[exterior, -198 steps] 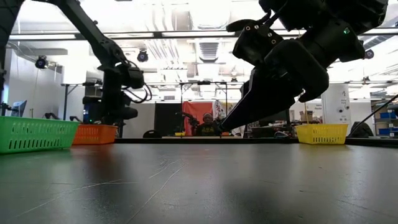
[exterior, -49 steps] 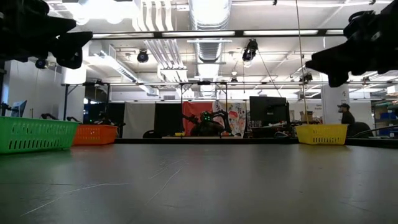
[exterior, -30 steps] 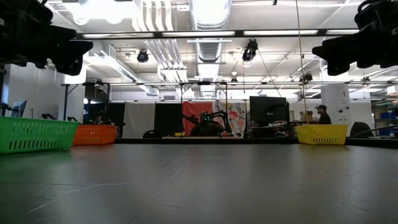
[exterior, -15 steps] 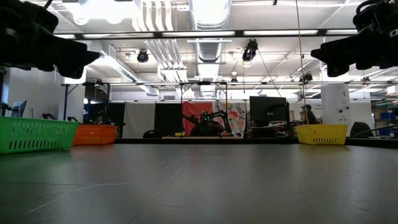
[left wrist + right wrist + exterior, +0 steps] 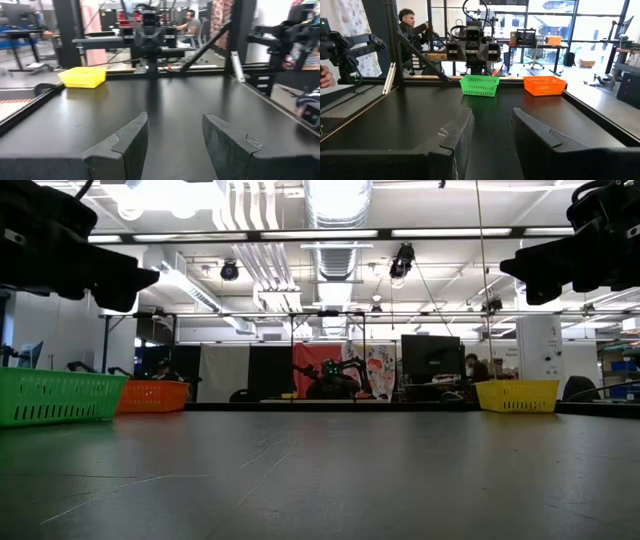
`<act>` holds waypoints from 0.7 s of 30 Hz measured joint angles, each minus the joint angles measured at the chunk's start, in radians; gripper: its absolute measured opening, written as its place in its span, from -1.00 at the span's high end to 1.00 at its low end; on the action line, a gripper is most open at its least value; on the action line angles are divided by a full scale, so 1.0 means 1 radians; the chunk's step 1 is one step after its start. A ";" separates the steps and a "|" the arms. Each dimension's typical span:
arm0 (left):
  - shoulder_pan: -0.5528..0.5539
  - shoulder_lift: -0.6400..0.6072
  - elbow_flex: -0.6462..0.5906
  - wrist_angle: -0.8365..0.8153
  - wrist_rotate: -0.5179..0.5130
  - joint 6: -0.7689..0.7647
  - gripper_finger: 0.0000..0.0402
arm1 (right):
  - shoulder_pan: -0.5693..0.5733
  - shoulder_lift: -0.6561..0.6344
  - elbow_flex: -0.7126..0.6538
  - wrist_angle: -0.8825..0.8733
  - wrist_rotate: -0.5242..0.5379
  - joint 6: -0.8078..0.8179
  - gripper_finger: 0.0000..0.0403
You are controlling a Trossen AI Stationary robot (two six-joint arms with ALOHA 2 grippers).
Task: Sort rubber bands into baskets
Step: Return to Home Position
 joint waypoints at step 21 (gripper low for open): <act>0.000 0.072 0.026 -0.015 -0.018 -0.102 0.15 | 0.000 0.000 0.000 0.000 0.000 0.000 0.36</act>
